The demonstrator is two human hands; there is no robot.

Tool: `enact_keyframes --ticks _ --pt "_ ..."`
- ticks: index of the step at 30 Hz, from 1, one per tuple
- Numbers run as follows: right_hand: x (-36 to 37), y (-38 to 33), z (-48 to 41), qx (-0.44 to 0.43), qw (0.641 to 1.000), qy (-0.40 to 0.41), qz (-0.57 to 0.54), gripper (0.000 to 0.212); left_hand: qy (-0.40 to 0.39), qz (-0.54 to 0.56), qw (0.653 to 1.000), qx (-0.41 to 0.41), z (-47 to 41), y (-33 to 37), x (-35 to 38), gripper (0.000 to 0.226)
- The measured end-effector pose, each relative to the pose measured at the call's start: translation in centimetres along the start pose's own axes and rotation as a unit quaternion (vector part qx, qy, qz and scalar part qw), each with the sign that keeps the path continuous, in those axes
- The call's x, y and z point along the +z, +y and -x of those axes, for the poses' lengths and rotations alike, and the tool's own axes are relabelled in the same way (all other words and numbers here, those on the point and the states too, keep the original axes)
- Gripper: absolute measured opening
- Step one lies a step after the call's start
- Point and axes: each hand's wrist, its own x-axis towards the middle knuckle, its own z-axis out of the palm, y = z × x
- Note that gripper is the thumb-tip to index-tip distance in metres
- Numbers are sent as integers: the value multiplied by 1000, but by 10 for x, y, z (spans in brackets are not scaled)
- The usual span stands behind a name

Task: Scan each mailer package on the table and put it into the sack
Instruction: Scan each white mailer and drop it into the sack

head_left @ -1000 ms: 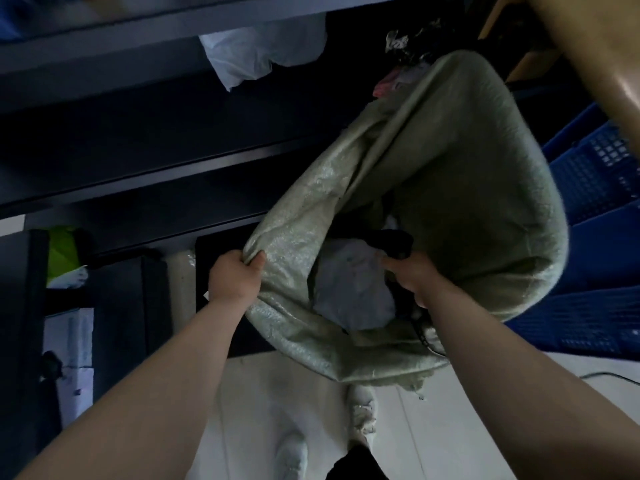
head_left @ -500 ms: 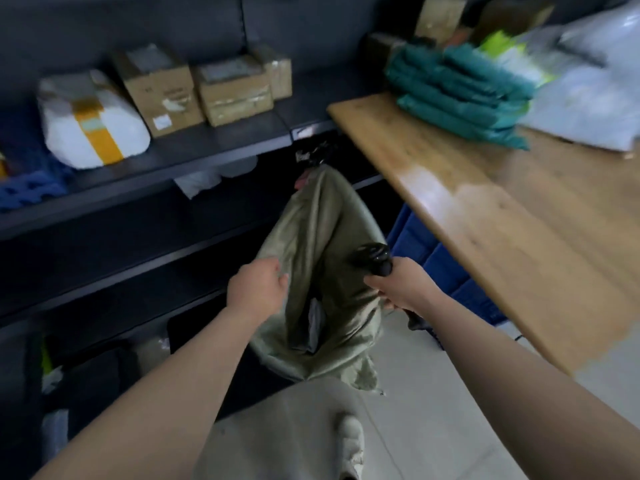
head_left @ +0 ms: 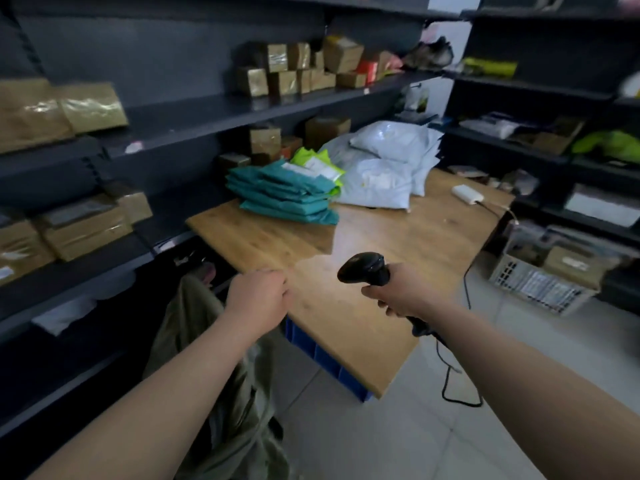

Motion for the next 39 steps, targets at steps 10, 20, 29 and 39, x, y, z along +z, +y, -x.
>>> enact_keyframes --ticks 10,20,29,39 --pt "-186 83 -97 -6 1000 27 -10 26 33 -21 999 -8 -159 168 -2 35" --pt "-283 115 -247 -40 998 54 -12 19 32 -7 999 -20 -315 221 35 31" --pt "-335 98 -406 -73 996 54 9 20 -12 59 994 -96 -459 225 80 33" --pt "-328 85 -583 -123 992 -22 32 28 -78 59 972 -213 -560 224 152 37"
